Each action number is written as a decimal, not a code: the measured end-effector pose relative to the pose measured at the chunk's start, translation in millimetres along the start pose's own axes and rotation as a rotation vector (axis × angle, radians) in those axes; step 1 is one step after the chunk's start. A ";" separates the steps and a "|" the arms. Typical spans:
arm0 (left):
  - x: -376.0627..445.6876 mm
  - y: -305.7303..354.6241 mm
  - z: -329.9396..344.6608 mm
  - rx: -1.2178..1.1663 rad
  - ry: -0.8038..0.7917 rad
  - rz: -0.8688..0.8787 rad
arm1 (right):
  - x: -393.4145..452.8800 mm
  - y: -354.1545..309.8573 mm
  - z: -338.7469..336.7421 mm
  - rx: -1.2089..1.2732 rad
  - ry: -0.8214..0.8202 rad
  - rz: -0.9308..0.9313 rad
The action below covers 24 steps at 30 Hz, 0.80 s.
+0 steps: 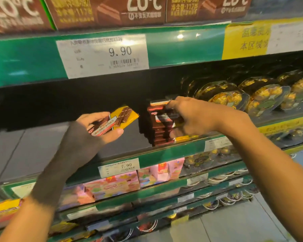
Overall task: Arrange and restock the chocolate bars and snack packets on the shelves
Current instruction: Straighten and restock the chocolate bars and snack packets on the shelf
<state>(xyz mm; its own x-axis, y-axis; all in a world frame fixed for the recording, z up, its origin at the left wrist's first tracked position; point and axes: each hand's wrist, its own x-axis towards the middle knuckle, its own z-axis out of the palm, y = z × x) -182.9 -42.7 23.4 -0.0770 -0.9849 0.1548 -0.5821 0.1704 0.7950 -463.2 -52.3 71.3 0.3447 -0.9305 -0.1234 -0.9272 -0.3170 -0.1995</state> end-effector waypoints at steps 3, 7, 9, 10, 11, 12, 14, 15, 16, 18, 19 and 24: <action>-4.6 -2.6 4.8 -0.100 -0.014 -0.018 | 1.9 -2.6 -1.2 -0.035 -0.036 0.011; -8.6 -1.9 7.0 -0.190 -0.044 0.031 | 3.9 -3.7 -3.6 0.042 -0.094 0.026; -10.7 -1.9 6.7 -0.211 -0.052 0.069 | 2.3 -4.3 -7.6 0.029 -0.078 0.028; -12.1 -1.8 5.8 -0.218 -0.049 0.086 | 0.8 -4.3 -9.4 -0.005 -0.061 0.032; -14.2 -0.9 4.2 -0.223 -0.044 0.096 | -1.8 -5.1 -11.1 -0.044 -0.033 0.038; -16.4 -0.2 2.1 -0.225 -0.038 0.103 | -5.5 -6.7 -12.6 -0.071 0.009 0.049; -22.3 2.1 -3.3 -0.198 -0.014 0.101 | -15.3 -14.9 -14.6 -0.083 0.113 0.065; -26.4 2.9 -7.0 -0.185 0.008 0.082 | -21.5 -21.9 -14.3 -0.062 0.167 0.059; -31.6 3.5 -11.7 -0.182 0.033 0.056 | -27.9 -30.6 -12.9 -0.023 0.213 0.047; -47.7 2.7 -22.5 -0.191 0.071 0.008 | -40.5 -52.7 -6.1 0.081 0.260 0.011; -58.8 0.7 -28.1 -0.205 0.087 -0.004 | -45.7 -64.8 -0.7 0.128 0.261 -0.012; -133.6 -28.8 -50.6 -0.284 0.268 -0.125 | -53.1 -120.1 44.7 0.361 0.179 -0.144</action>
<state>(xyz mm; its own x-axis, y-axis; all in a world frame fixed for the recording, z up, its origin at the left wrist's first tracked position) -114.9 85.5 9.5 0.2161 -0.9625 0.1640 -0.3243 0.0876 0.9419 -363.6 43.3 58.4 0.4062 -0.9089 0.0946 -0.7497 -0.3907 -0.5341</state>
